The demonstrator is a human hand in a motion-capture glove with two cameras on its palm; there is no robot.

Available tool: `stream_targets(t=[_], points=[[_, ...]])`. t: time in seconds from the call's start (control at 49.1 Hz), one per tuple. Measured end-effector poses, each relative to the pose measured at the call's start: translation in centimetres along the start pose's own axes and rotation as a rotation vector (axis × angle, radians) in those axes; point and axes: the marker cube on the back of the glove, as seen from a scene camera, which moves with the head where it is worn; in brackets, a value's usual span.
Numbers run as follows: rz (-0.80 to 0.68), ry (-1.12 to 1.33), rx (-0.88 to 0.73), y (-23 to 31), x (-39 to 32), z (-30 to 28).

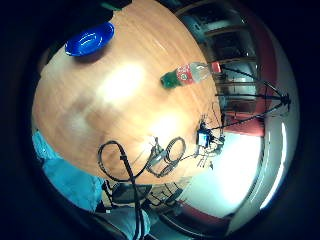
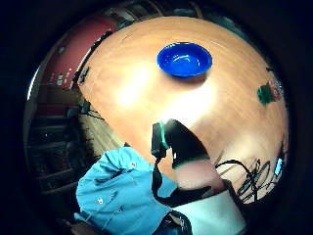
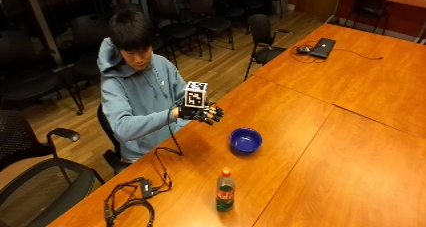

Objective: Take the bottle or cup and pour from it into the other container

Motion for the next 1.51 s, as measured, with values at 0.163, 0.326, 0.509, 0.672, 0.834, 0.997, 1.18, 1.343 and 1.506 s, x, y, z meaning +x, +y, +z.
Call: stream_targets(t=[0.163,0.326,0.509,0.672,0.834,0.997,1.18,1.343,1.506], points=[[0.009,-0.012,0.033,-0.6,-0.1,0.0],[0.001,-0.014,0.05,-1.7,-0.3,0.0],[-0.023,-0.002,0.067,-2.1,-0.7,0.5],[-0.034,0.007,0.086,-2.0,-0.3,0.6],[-0.014,0.046,0.096,-1.2,0.6,0.8],[0.031,0.052,0.153,-0.6,2.7,0.8],[0.073,0.028,0.218,0.5,5.4,1.1],[0.101,0.006,0.309,1.7,8.5,0.8],[0.157,0.006,0.389,2.4,11.9,0.5]])
